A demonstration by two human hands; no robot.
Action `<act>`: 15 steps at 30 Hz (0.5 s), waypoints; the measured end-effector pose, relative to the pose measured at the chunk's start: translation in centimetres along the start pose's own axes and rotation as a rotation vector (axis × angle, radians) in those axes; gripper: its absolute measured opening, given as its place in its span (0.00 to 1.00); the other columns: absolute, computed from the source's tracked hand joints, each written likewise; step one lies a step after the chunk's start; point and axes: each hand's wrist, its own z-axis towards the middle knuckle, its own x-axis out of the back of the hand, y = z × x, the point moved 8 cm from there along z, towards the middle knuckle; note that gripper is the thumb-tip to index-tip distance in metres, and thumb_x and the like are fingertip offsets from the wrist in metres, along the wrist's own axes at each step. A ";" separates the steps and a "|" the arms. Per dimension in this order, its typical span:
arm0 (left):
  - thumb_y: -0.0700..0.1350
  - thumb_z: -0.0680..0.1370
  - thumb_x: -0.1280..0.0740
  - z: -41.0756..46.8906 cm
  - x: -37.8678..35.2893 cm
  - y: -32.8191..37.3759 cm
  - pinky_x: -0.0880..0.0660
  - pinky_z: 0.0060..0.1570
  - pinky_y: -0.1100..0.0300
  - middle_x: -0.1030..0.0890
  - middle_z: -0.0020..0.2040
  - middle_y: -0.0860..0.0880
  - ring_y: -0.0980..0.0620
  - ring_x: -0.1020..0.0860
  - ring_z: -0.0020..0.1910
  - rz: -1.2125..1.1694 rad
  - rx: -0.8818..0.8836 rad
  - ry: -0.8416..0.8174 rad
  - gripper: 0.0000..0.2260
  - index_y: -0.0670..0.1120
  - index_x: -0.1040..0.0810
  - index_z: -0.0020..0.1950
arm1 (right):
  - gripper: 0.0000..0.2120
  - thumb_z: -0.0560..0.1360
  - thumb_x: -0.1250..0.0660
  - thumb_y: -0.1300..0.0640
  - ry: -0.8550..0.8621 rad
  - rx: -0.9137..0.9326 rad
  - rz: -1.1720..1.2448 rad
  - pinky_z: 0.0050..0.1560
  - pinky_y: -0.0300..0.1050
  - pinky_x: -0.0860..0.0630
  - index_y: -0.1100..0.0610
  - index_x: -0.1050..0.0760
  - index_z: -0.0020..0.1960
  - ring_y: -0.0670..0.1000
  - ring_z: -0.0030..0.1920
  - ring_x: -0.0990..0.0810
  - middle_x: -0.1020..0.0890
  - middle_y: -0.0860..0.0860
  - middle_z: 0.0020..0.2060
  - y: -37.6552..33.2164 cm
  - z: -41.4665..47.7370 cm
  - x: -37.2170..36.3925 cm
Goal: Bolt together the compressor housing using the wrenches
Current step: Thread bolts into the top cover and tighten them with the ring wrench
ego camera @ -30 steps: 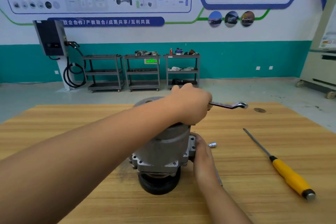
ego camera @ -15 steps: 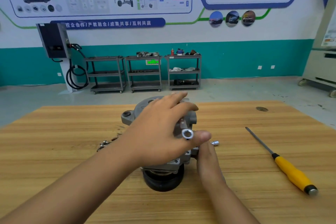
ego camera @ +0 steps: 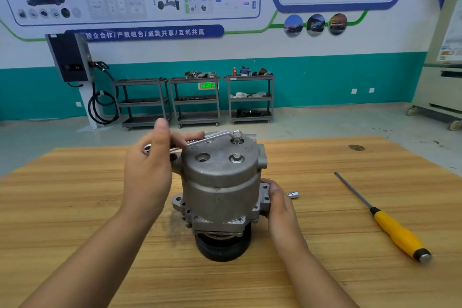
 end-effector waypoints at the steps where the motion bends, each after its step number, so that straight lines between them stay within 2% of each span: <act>1: 0.58 0.80 0.44 0.6 0.2 -0.5 0.25 0.28 0.66 0.15 0.41 0.53 0.54 0.18 0.40 -0.005 0.048 0.046 0.18 0.53 0.25 0.35 | 0.18 0.73 0.52 0.43 -0.004 0.003 -0.011 0.57 0.50 0.24 0.36 0.23 0.45 0.43 0.50 0.20 0.17 0.39 0.43 -0.1 0.0 0.0; 4: 0.53 0.80 0.39 2.6 0.5 -2.5 0.29 0.24 0.66 0.18 0.33 0.54 0.56 0.25 0.32 0.002 0.241 0.149 0.10 0.49 0.28 0.42 | 0.19 0.79 0.52 0.46 -0.019 0.010 -0.016 0.56 0.47 0.25 0.33 0.23 0.45 0.43 0.52 0.20 0.18 0.38 0.44 -0.3 0.0 0.0; 6: 0.48 0.79 0.38 3.9 0.5 -3.7 0.32 0.29 0.62 0.26 0.31 0.52 0.54 0.30 0.30 0.000 0.357 0.162 0.07 0.49 0.28 0.42 | 0.17 0.78 0.51 0.43 -0.024 -0.003 0.012 0.61 0.52 0.26 0.35 0.23 0.47 0.46 0.56 0.21 0.18 0.42 0.48 -0.1 0.0 0.0; 8: 0.44 0.79 0.40 5.0 0.0 -4.5 0.37 0.30 0.60 0.30 0.30 0.49 0.53 0.33 0.28 0.058 0.423 0.104 0.08 0.47 0.30 0.39 | 0.14 0.78 0.49 0.40 -0.064 0.016 0.036 0.63 0.57 0.28 0.35 0.24 0.50 0.48 0.58 0.22 0.18 0.43 0.52 -0.3 -0.2 -0.3; 11: 0.41 0.79 0.41 6.5 -0.8 -5.7 0.37 0.29 0.61 0.27 0.33 0.46 0.53 0.35 0.27 0.100 0.536 0.008 0.09 0.44 0.31 0.39 | 0.15 0.71 0.44 0.34 -0.135 0.030 0.059 0.63 0.55 0.27 0.34 0.27 0.54 0.43 0.56 0.21 0.19 0.40 0.53 -0.5 -0.6 -0.8; 13: 0.40 0.80 0.41 7.5 -1.5 -6.6 0.35 0.30 0.62 0.23 0.39 0.46 0.55 0.35 0.26 0.063 0.663 -0.064 0.05 0.42 0.29 0.45 | 0.12 0.72 0.45 0.37 -0.148 0.030 0.035 0.63 0.55 0.28 0.31 0.28 0.53 0.43 0.57 0.21 0.19 0.40 0.53 -0.5 -0.5 -0.9; 15: 0.41 0.80 0.43 8.0 -2.3 -7.4 0.36 0.30 0.63 0.21 0.34 0.49 0.56 0.37 0.26 0.086 0.782 -0.153 0.06 0.42 0.27 0.49 | 0.11 0.75 0.45 0.42 -0.163 0.025 0.027 0.64 0.57 0.29 0.31 0.28 0.52 0.46 0.59 0.22 0.19 0.42 0.53 -0.4 -0.4 -1.0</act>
